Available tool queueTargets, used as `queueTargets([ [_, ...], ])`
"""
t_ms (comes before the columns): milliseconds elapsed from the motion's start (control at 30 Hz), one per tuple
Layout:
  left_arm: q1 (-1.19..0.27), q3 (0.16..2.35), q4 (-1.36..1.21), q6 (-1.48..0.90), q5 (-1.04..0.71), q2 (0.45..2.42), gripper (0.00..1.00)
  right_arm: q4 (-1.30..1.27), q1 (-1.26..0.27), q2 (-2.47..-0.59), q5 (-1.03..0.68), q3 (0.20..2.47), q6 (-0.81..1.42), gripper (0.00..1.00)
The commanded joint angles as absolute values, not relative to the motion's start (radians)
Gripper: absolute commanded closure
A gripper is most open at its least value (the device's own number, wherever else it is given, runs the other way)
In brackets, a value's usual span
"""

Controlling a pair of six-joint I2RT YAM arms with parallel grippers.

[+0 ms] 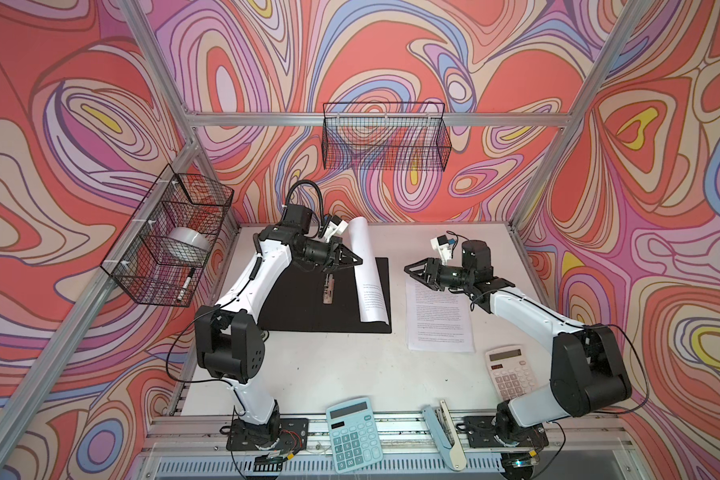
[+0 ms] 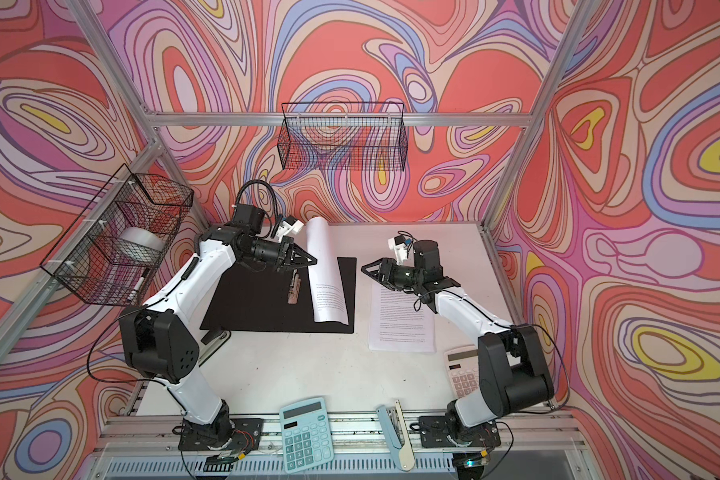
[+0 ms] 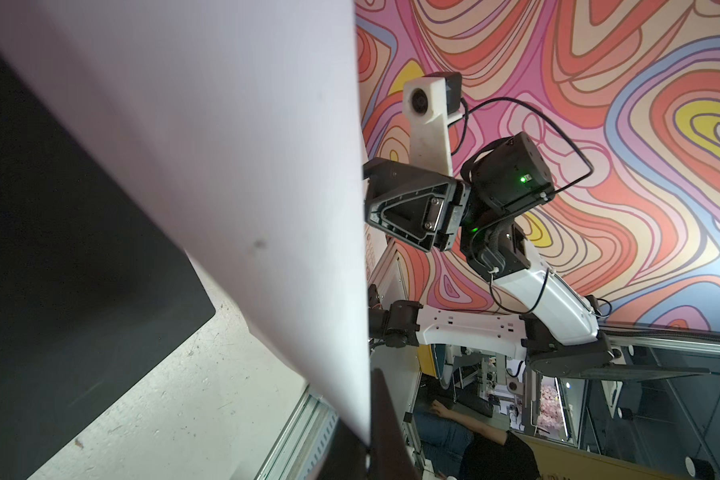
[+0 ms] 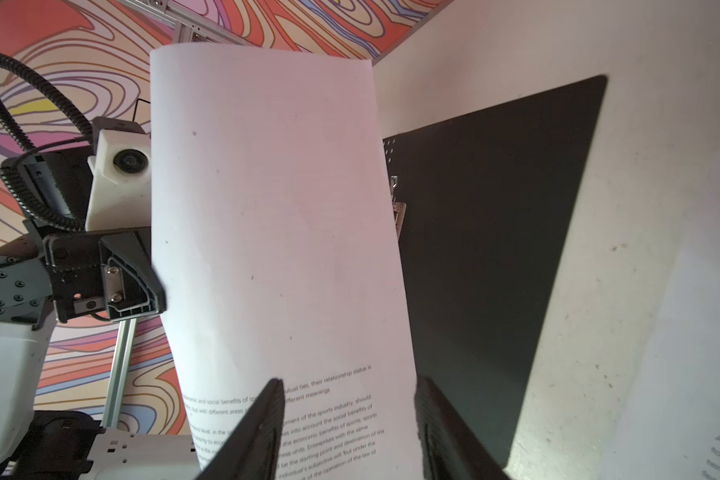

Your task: Put the files into the folder

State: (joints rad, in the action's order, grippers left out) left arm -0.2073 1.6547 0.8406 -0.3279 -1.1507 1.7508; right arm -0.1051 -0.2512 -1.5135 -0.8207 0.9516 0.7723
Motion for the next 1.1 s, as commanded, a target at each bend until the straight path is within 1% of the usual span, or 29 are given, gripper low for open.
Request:
queueTargets([
  [0, -0.196, 1.696, 0.803, -0.386, -1.154, 1.737, 1.00, -0.195, -0.248, -1.487, -0.853, 0.922, 0.822, 0.46],
  [67, -0.192, 1.705, 0.759, -0.440, -1.169, 1.741, 1.00, -0.179, -0.249, -1.463, -0.837, 0.916, 0.841, 0.46],
  [100, -0.192, 1.717, 0.761, -0.454, -1.148, 1.747, 1.00, -0.140, -0.250, -1.445, -0.811, 0.920, 0.829, 0.46],
  [133, -0.192, 1.741, 0.783, -0.460, -1.090, 1.750, 1.00, -0.064, -0.256, -1.411, -0.751, 0.926, 0.790, 0.46],
  [200, -0.192, 1.798, 0.835, -0.452, -0.980, 1.759, 1.00, 0.092, -0.278, -1.355, -0.616, 0.954, 0.700, 0.46],
  [233, -0.192, 1.820, 0.853, -0.450, -0.936, 1.765, 1.00, 0.164, -0.302, -1.325, -0.515, 0.967, 0.658, 0.45],
  [300, -0.189, 1.868, 0.897, -0.461, -0.847, 1.778, 1.00, 0.232, -0.374, -1.272, -0.334, 0.975, 0.591, 0.45],
  [367, -0.189, 1.922, 0.947, -0.469, -0.788, 1.800, 1.00, 0.334, -0.459, -1.271, -0.155, 1.018, 0.524, 0.44],
  [433, -0.189, 1.974, 0.998, -0.467, -0.698, 1.817, 1.00, 0.377, -0.550, -1.290, 0.015, 1.045, 0.474, 0.44],
  [500, -0.189, 2.020, 1.040, -0.459, -0.618, 1.829, 1.00, 0.365, -0.643, -1.302, 0.182, 1.043, 0.420, 0.44],
  [567, -0.188, 2.062, 1.073, -0.447, -0.576, 1.836, 1.00, 0.349, -0.723, -1.319, 0.344, 1.041, 0.366, 0.43],
  [633, -0.187, 2.091, 1.094, -0.441, -0.536, 1.830, 1.00, 0.287, -0.780, -1.324, 0.457, 1.004, 0.321, 0.42],
  [667, -0.187, 2.095, 1.094, -0.440, -0.530, 1.825, 1.00, 0.264, -0.796, -1.325, 0.488, 0.990, 0.308, 0.42],
  [800, -0.187, 2.097, 1.091, -0.449, -0.529, 1.790, 1.00, 0.145, -0.916, -1.341, 0.704, 0.944, 0.213, 0.40],
  [900, -0.186, 2.090, 1.081, -0.459, -0.550, 1.768, 1.00, -0.031, -1.036, -1.398, 0.882, 0.906, 0.058, 0.35],
  [967, -0.186, 2.076, 1.072, -0.465, -0.558, 1.749, 1.00, -0.099, -1.085, -1.450, 0.934, 0.912, -0.002, 0.33],
  [1067, -0.181, 2.061, 1.061, -0.471, -0.586, 1.731, 1.00, -0.178, -1.140, -1.512, 0.960, 0.926, -0.054, 0.33],
])
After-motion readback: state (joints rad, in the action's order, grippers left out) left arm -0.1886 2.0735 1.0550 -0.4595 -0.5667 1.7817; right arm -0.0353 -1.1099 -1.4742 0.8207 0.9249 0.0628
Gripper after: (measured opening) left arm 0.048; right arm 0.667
